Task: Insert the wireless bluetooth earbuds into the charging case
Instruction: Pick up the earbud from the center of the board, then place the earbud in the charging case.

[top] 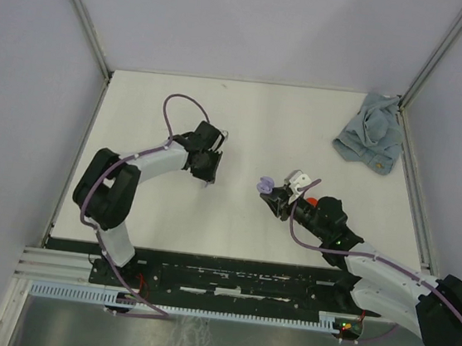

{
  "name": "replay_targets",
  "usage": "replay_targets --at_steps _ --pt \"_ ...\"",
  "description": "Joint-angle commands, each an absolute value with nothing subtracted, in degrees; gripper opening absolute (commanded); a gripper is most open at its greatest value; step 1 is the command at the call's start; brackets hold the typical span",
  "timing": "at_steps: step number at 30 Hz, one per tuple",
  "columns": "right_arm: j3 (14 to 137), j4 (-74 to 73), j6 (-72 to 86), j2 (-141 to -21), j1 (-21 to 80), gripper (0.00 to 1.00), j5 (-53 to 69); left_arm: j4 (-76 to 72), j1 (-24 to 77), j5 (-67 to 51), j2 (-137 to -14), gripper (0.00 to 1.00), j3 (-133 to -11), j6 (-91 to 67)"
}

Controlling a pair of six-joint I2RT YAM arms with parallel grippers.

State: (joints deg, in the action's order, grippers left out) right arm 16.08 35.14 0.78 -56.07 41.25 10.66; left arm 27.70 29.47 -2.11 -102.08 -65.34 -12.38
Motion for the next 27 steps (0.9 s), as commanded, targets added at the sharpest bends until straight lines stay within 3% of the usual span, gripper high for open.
replay_targets --at_steps 1,15,27 --pt "17.2 38.5 1.1 -56.3 41.2 0.04 11.4 16.3 29.4 -6.1 -94.3 0.14 -60.9 -18.2" --pt "16.4 42.8 3.9 -57.3 41.2 0.04 12.7 -12.3 31.9 -15.3 -69.8 0.15 -43.7 -31.4" --pt "15.8 44.3 5.1 -56.3 41.1 0.04 12.3 -29.0 42.5 -10.8 -65.8 0.15 -39.8 -35.3"
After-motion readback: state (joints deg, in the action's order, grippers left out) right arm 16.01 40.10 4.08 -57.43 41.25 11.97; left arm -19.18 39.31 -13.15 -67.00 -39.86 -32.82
